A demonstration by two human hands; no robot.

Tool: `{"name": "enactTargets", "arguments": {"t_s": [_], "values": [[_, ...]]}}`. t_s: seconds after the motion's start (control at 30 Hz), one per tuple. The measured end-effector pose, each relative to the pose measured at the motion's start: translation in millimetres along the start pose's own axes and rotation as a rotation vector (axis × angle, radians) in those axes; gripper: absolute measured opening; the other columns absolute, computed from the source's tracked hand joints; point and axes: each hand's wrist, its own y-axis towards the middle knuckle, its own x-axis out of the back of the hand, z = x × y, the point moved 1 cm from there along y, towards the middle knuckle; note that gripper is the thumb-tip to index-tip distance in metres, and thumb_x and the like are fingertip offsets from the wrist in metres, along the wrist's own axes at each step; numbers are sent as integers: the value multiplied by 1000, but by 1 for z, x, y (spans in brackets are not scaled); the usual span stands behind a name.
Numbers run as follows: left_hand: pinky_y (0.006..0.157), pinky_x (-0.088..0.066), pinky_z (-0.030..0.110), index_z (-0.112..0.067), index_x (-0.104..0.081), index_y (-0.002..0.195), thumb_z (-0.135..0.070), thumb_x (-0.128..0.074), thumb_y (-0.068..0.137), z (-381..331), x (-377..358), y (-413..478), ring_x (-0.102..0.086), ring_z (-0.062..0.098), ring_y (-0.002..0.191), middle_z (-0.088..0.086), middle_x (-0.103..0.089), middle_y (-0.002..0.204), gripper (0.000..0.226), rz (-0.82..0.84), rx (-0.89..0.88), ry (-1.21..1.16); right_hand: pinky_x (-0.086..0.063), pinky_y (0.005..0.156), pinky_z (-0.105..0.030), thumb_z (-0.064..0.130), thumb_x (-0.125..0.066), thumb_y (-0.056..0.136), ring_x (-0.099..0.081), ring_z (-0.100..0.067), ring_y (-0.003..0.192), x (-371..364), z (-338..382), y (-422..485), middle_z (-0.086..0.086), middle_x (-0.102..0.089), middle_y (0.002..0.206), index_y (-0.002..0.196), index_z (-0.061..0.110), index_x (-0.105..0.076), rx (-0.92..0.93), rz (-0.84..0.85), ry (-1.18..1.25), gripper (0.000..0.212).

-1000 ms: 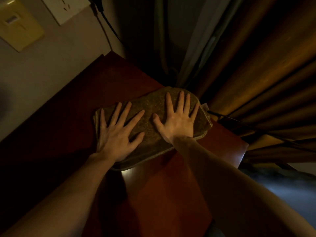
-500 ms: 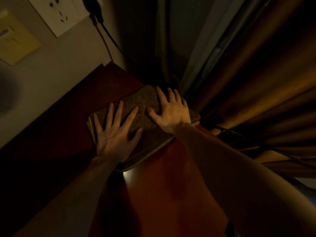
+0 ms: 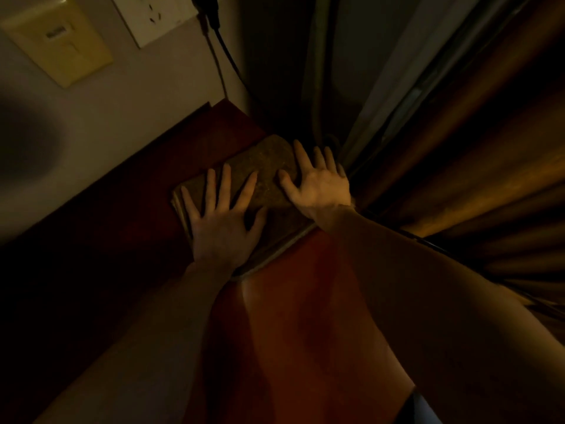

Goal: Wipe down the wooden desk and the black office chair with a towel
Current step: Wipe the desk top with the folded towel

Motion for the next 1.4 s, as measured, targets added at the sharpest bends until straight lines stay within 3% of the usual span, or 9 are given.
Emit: {"name": "enactTargets", "arguments": {"t_s": [0.2, 0.37, 0.5, 0.67, 0.87, 1.03, 1.17, 1.3, 1.4], "values": [[119, 9, 68, -46, 0, 161, -73, -7, 97, -9, 7, -56, 14, 27, 157, 5, 6, 172, 69, 87, 72, -17, -2, 126, -54, 74, -16, 97, 5, -29, 158, -8, 7, -53, -9, -3, 172, 164, 36, -5, 35, -86, -79, 78], [120, 5, 68, -45, -4, 162, -72, -12, 99, -1, 10, -112, 7, 29, 158, 6, 0, 172, 69, 100, 50, -9, 5, 126, -56, 73, -12, 98, 11, -28, 158, -19, 18, -111, -9, 3, 172, 164, 33, -2, 31, -76, -101, 78], [120, 0, 69, -41, -12, 162, -70, -19, 100, 11, 12, -163, -2, 31, 159, 8, -7, 172, 69, 95, -7, 1, 5, 125, -57, 72, -11, 98, 14, -29, 157, -31, 32, -165, -11, 6, 172, 164, 31, 0, 17, -69, -115, 78], [121, 6, 66, -44, 0, 162, -71, -18, 100, 38, 15, -227, 9, 27, 158, 4, 5, 172, 70, 126, -73, 13, 6, 125, -57, 70, -11, 99, 16, -30, 157, -47, 56, -237, -12, 7, 171, 165, 29, 1, -10, -50, -108, 78], [122, 6, 65, -46, 3, 161, -71, -20, 100, 69, 24, -309, 10, 25, 158, 1, 8, 172, 69, 141, -98, 18, 4, 125, -59, 69, -13, 101, 17, -32, 157, -71, 92, -322, -13, 8, 171, 165, 28, 2, -45, -52, -106, 78], [121, -3, 67, -44, -3, 162, -70, -21, 100, 111, 29, -363, 1, 28, 159, 4, -3, 172, 70, 163, -252, 59, 6, 124, -60, 70, -10, 100, 22, -33, 155, -89, 128, -395, -14, 16, 169, 164, 25, 9, -98, -14, -82, 80], [121, -6, 68, -43, -2, 162, -71, -18, 100, 155, 34, -372, 2, 28, 159, 3, -1, 172, 70, 199, -400, 121, 8, 124, -59, 70, -9, 99, 30, -34, 152, -97, 163, -443, -16, 27, 166, 160, 23, 21, -120, 82, -34, 83], [120, -3, 70, -44, -4, 162, -71, -15, 101, 154, 41, -375, 2, 32, 158, 7, -4, 172, 68, 203, -322, 151, 6, 125, -55, 72, -25, 97, 26, -32, 154, -79, 146, -454, -14, 29, 166, 162, 29, 15, 50, 60, -66, 88], [122, 5, 65, -40, -11, 162, -69, -13, 102, 125, 44, -383, 7, 31, 158, 9, -2, 172, 66, 127, -27, -2, -3, 124, -64, 75, -36, 93, 13, -35, 157, -58, 112, -423, -15, 14, 170, 164, 32, 3, 391, 11, -214, 92]]}}
